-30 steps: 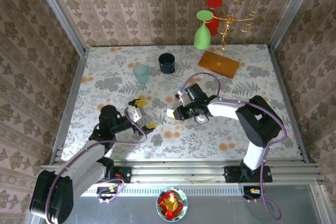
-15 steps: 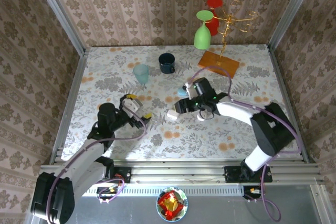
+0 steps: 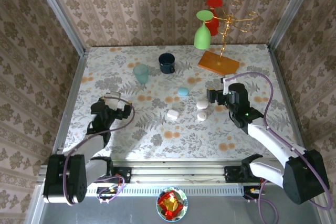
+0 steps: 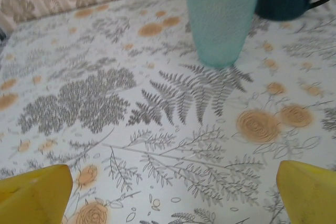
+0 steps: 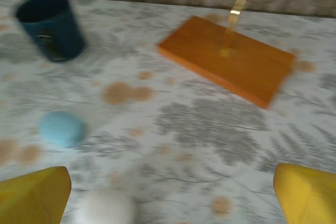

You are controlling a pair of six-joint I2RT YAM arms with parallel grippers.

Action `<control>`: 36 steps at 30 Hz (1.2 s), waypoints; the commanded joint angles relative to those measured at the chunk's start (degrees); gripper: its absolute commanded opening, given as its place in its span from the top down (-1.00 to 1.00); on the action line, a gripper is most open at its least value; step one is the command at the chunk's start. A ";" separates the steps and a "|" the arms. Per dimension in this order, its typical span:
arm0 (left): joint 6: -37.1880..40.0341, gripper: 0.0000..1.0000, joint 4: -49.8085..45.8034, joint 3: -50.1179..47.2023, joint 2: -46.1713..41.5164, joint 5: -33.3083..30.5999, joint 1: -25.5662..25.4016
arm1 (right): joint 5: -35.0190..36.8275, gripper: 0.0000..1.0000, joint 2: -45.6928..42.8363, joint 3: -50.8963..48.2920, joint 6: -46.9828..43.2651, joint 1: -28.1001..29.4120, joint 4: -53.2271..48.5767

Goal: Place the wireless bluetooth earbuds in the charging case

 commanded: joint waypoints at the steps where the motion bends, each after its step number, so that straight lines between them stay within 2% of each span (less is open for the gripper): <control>1: -2.16 -1.00 8.11 1.37 3.80 -2.32 0.83 | 4.38 -1.00 1.42 -5.33 -5.34 -4.38 13.10; 3: -1.76 -1.00 12.38 2.10 7.50 -3.82 0.86 | -1.40 -1.00 4.01 -7.90 -6.01 -7.85 21.83; 9: -0.59 -1.00 18.37 6.18 17.73 -5.90 1.45 | -10.34 -1.00 15.01 -9.04 -2.41 -14.66 32.43; 13: -2.19 -1.00 24.69 6.91 25.62 -6.66 2.94 | -14.23 -1.00 22.81 -10.93 -1.88 -16.08 41.50; 15: -3.85 -1.00 20.67 7.56 24.53 -9.30 3.06 | -13.68 -1.00 25.84 -10.32 -1.58 -16.11 43.61; 17: -4.48 -1.00 18.34 9.53 25.34 -11.67 3.24 | -12.88 -1.00 25.10 -8.47 -1.44 -16.03 38.91; 36: -3.29 -1.00 18.19 9.98 25.30 -10.52 2.70 | -12.10 -1.00 25.33 -8.72 -1.10 -16.03 39.52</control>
